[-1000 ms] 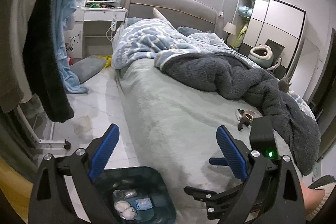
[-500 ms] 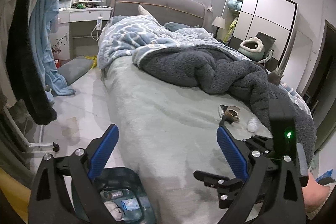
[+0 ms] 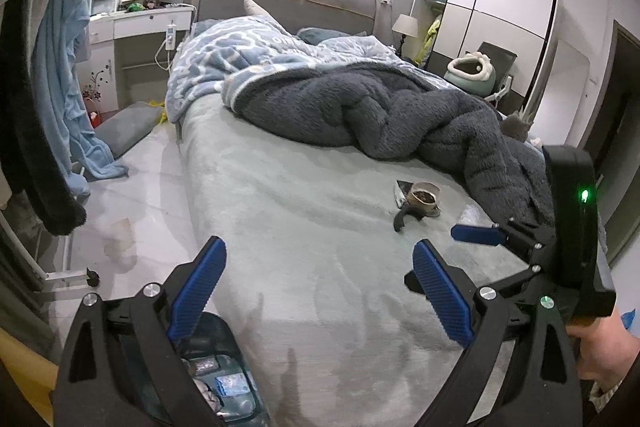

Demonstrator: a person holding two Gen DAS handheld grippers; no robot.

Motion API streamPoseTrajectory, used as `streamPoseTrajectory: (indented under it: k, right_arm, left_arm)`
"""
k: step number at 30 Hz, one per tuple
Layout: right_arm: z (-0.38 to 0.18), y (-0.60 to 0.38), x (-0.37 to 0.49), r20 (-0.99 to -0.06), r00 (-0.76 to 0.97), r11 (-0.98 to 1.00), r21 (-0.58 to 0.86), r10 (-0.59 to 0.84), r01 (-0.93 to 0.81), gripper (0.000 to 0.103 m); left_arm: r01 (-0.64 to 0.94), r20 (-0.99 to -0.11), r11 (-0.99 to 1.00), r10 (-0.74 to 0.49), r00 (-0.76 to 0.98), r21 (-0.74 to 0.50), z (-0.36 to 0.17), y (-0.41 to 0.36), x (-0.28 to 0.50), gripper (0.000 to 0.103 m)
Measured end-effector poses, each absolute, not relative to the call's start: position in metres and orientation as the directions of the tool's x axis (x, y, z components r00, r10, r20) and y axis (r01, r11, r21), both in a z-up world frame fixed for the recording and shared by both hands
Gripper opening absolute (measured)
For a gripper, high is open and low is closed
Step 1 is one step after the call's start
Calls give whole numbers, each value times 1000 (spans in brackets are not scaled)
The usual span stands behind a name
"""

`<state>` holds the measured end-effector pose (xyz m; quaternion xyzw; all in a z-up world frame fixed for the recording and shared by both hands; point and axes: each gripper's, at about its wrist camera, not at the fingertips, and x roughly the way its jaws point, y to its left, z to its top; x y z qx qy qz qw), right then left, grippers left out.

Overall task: Collect trash
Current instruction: 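Move both tools back over the bed toward the black piece and bubble wrap, then grasp the black curved piece with the left tool while the right tool grasps the second bubble wrap roll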

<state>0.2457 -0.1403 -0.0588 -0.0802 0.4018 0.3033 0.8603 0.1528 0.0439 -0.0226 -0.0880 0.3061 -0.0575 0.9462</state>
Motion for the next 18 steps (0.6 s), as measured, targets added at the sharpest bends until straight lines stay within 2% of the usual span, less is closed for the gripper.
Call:
streamPoseTrajectory:
  k: [18]
  right_arm:
    - [-60,-190,255,-719,560,832,47,412,-552,99]
  left_arm:
    - [94,-597,974,-200,777,-205,-46,-6,173,96]
